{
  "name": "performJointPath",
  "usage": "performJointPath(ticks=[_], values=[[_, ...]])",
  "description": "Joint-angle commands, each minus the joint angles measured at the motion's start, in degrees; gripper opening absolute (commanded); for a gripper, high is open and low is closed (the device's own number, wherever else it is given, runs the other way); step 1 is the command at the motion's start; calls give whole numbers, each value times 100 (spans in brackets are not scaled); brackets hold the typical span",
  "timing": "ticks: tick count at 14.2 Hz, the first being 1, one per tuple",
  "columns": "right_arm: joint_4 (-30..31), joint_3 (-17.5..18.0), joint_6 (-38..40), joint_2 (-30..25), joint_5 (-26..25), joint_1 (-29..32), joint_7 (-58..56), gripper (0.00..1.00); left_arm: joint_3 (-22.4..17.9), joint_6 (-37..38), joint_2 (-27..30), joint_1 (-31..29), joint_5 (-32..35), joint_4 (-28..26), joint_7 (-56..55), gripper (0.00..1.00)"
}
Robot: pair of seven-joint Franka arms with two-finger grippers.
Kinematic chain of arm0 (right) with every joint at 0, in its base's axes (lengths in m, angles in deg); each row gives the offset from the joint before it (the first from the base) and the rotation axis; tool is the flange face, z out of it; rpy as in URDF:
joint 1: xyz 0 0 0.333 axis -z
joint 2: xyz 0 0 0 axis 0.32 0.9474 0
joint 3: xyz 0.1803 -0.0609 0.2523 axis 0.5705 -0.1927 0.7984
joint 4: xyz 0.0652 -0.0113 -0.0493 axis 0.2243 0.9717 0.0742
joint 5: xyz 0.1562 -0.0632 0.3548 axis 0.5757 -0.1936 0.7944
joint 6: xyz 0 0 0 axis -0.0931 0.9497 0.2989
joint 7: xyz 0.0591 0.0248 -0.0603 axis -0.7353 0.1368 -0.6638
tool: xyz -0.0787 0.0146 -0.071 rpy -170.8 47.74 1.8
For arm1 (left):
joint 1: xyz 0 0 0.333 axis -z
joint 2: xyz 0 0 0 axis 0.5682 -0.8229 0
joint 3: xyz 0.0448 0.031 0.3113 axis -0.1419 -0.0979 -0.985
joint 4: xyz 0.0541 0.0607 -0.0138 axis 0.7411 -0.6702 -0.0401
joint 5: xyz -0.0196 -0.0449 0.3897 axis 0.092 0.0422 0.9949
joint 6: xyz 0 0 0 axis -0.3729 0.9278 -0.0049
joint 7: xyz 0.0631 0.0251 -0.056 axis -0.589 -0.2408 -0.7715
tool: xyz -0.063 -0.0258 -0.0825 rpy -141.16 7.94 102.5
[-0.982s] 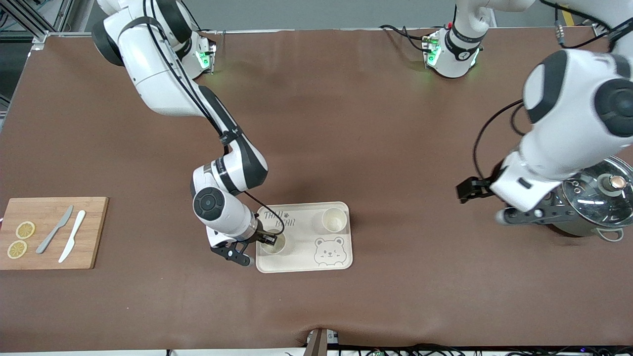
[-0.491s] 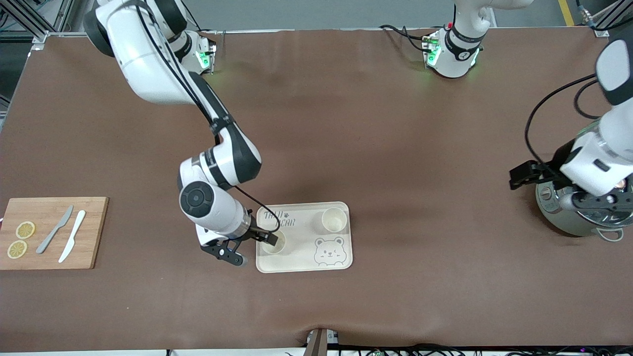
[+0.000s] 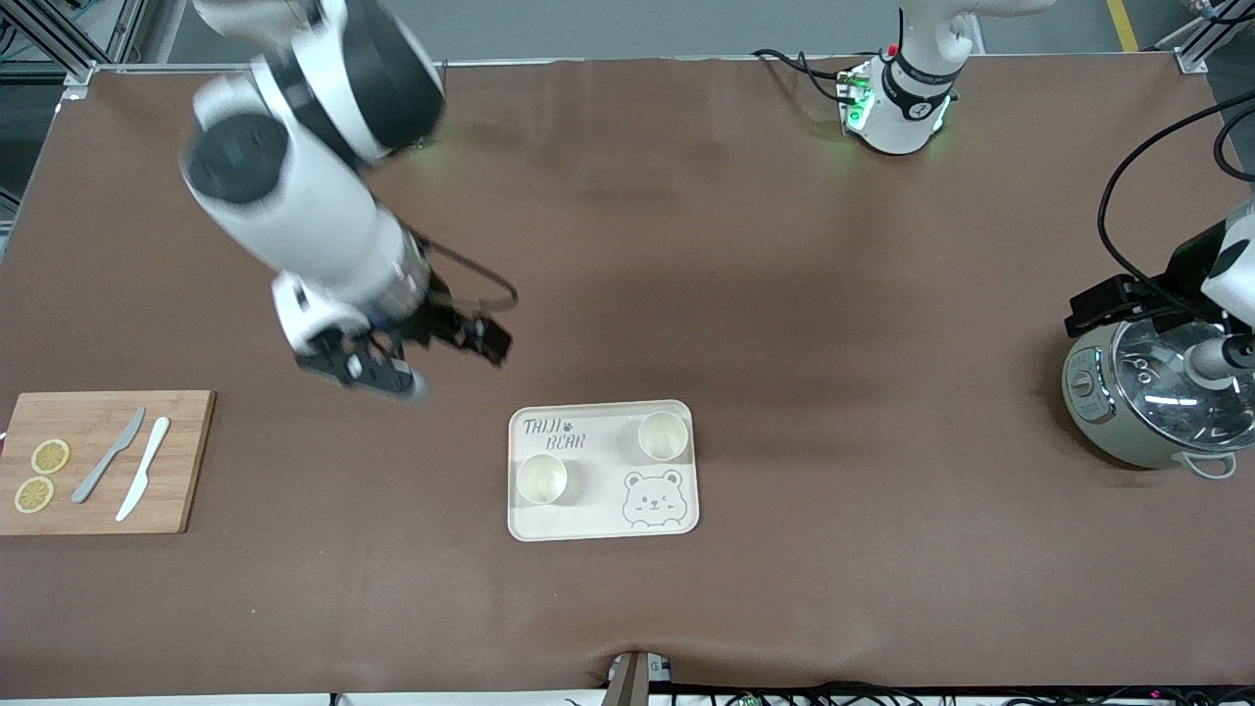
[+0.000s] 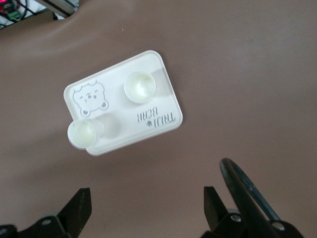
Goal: Place white IKEA cup upright on tray with both arms
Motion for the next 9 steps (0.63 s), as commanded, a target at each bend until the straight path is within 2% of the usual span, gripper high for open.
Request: performJointPath(ticks=[1,3,4,6,9], values=[[2169,-24,-135,-2122,-48,-25,-219,100,53,39,308,-26,119,-256,49,100],[3269,19,-214,-3135,-546,-43,-423,100,62,127,396,-26,128,-256,49,100],[3596,2,-214,-3436,-741,-34,-519,100,70,180,466,-18,136,-265,49,100],[3871,-216,-153,-3806,-769,184,-1316,100,97,207,484,-9,302,-248,215,100],[3802,-1023,-135,-3878,-716,344,-2652,100,97,198,475,-9,295,-221,252,100]])
